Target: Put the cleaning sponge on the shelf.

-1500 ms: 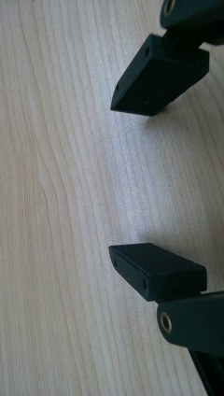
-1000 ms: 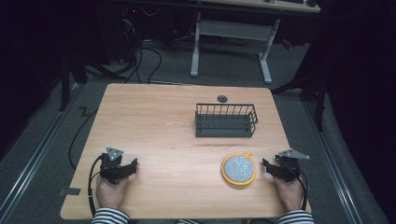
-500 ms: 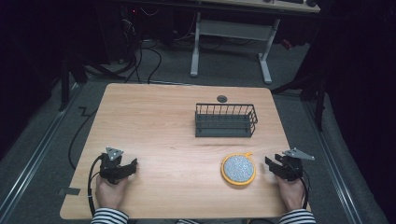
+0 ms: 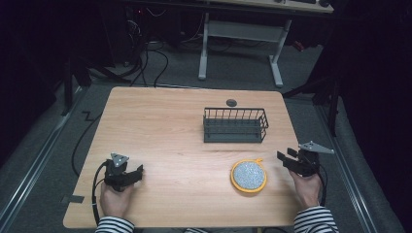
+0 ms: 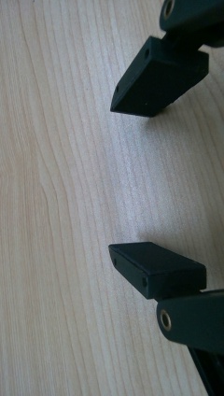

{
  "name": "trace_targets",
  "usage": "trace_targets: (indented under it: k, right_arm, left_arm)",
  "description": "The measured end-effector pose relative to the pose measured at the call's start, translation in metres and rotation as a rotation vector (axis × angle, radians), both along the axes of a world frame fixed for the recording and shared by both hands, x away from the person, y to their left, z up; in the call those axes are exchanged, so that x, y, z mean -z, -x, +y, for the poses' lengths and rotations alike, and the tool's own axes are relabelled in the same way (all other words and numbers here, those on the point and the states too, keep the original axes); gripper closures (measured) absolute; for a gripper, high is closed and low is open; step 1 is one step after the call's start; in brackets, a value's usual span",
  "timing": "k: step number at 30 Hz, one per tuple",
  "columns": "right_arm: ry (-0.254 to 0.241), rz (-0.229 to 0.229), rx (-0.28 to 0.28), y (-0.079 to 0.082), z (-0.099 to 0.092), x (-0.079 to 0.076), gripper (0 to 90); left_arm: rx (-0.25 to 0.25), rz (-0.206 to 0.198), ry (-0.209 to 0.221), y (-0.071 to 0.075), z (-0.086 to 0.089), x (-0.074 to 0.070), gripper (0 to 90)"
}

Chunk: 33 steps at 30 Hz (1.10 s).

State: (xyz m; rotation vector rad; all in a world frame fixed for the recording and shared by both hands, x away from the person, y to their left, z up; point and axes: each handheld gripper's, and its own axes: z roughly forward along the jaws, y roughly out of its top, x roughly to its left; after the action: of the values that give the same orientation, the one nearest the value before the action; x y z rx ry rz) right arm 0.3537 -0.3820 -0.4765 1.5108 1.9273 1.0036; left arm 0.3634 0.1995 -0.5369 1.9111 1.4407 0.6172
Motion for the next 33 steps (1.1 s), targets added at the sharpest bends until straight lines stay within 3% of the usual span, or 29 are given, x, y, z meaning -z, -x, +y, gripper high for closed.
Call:
trace_targets:
  k: [2,15,24,27,29,33]
  right_arm:
    - [-0.001,-0.008,-0.008,-0.008,0.001,-0.009,51.9]
    - [-0.034,-0.036,-0.010,-0.041,0.005,-0.030,55.0]
    - [-0.022,-0.033,0.003,-0.079,0.013,-0.050,56.1]
    - [-0.022,-0.021,0.007,-0.097,0.022,-0.055,56.3]
    - [-0.020,-0.015,0.005,-0.100,0.024,-0.055,56.4]
    - [0.011,0.046,0.012,-0.125,0.038,-0.050,56.8]
  left_arm:
    - [0.000,-0.001,0.000,0.000,0.000,0.000,27.1]
    - [-0.001,-0.001,0.001,0.000,0.000,0.000,27.3]
    - [-0.001,-0.001,0.001,0.000,0.000,0.000,27.3]
    - [-0.001,-0.001,0.001,0.000,0.000,0.000,27.2]
    - [-0.001,-0.001,0.000,0.000,0.000,0.000,27.2]
    - [-0.001,-0.001,0.001,0.000,0.000,0.000,27.2]
